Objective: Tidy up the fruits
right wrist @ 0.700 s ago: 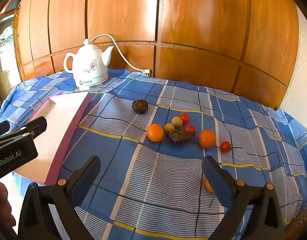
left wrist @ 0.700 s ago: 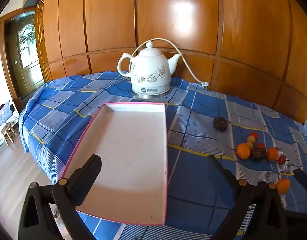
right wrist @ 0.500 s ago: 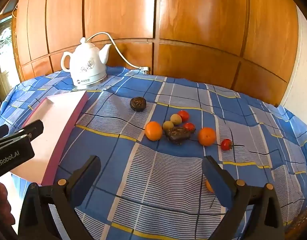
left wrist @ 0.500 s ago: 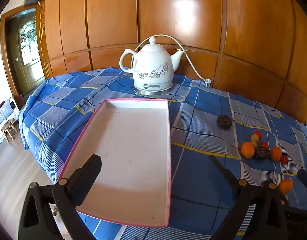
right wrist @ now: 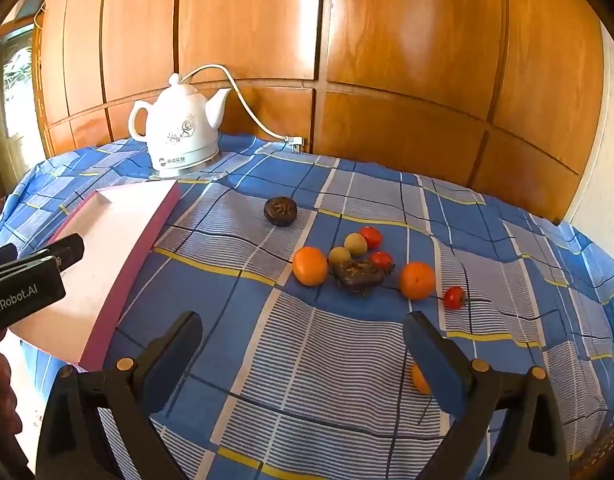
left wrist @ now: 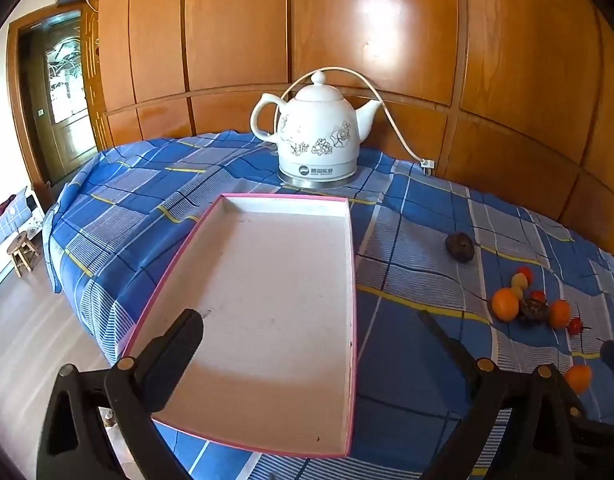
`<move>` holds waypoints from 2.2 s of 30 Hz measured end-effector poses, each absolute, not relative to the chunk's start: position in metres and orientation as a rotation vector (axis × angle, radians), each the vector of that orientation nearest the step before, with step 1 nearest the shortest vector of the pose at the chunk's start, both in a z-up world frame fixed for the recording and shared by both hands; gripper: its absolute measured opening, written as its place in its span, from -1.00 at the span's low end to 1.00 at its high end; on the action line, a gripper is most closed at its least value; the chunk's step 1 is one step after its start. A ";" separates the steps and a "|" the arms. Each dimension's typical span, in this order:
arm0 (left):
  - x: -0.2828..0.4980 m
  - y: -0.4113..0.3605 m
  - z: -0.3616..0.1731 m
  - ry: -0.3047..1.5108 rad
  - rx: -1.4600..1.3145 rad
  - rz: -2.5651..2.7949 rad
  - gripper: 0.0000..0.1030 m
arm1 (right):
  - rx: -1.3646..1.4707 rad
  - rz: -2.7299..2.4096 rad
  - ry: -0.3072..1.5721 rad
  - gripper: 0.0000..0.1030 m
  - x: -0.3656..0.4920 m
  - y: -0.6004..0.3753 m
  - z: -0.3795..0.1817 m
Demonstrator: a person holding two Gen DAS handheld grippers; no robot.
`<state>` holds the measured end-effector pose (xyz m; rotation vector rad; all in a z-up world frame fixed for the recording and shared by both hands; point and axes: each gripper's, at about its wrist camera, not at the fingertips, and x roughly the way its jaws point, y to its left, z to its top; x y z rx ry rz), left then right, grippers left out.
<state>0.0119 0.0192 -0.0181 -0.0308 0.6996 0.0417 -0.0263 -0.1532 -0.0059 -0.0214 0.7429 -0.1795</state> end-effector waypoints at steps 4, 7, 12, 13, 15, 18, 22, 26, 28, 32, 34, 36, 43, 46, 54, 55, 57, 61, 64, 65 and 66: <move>0.009 0.019 -0.017 0.696 -0.042 0.023 0.99 | -0.014 -0.181 0.739 0.98 -0.028 -0.155 -0.003; 0.008 0.019 -0.016 0.704 -0.035 0.023 0.99 | -0.019 -0.178 0.735 0.98 -0.030 -0.153 -0.002; 0.006 0.023 -0.016 0.716 -0.057 0.021 1.00 | -0.022 -0.171 0.722 0.98 -0.033 -0.151 0.001; 0.005 0.024 -0.015 0.715 -0.058 0.023 0.99 | -0.020 -0.172 0.720 0.98 -0.034 -0.151 0.001; 0.004 0.024 -0.014 0.715 -0.057 0.023 0.99 | -0.019 -0.173 0.716 0.98 -0.036 -0.150 0.003; 0.002 0.023 -0.012 0.710 -0.053 0.023 0.99 | -0.022 -0.172 0.712 0.98 -0.037 -0.150 0.005; -0.001 0.020 -0.009 0.694 -0.035 0.025 0.99 | -0.029 -0.176 0.701 0.98 -0.039 -0.149 0.008; -0.001 0.021 -0.007 0.689 -0.040 0.020 1.00 | -0.031 -0.180 0.699 0.97 -0.041 -0.149 0.009; -0.001 0.021 -0.006 0.688 -0.038 0.017 0.99 | -0.029 -0.182 0.695 0.97 -0.042 -0.149 0.010; -0.003 0.020 -0.005 0.682 -0.040 0.015 1.00 | -0.029 -0.185 0.688 0.97 -0.044 -0.150 0.011; -0.004 0.018 -0.004 0.679 -0.037 0.013 0.99 | -0.031 -0.185 0.686 0.97 -0.045 -0.150 0.012; -0.005 0.017 -0.003 0.678 -0.034 0.010 0.99 | -0.032 -0.183 0.685 0.97 -0.045 -0.150 0.012; -0.005 0.016 -0.005 0.680 -0.033 0.004 0.99 | -0.033 -0.176 0.692 0.97 -0.044 -0.149 0.009; -0.003 0.016 -0.009 0.690 -0.036 0.003 0.99 | -0.029 -0.177 0.691 0.97 -0.043 -0.150 0.008; -0.002 0.017 -0.014 0.699 -0.030 -0.003 0.99 | -0.038 -0.142 0.683 0.97 -0.043 -0.144 0.005; -0.002 0.017 -0.014 0.699 -0.030 -0.003 0.99 | -0.041 -0.137 0.681 0.97 -0.043 -0.143 0.005; -0.002 0.017 -0.014 0.698 -0.031 -0.002 0.99 | -0.046 -0.129 0.679 0.97 -0.042 -0.141 0.005; -0.002 0.017 -0.015 0.698 -0.031 -0.005 0.99 | -0.047 -0.125 0.676 0.97 -0.043 -0.139 0.005; -0.001 0.017 -0.014 0.695 -0.029 -0.007 0.99 | -0.042 -0.125 0.678 0.97 -0.042 -0.140 0.004; -0.001 0.016 -0.014 0.695 -0.027 -0.008 1.00 | -0.042 -0.125 0.678 0.97 -0.042 -0.140 0.004; -0.001 0.016 -0.014 0.694 -0.025 -0.009 0.99 | -0.041 -0.124 0.678 0.97 -0.042 -0.140 0.004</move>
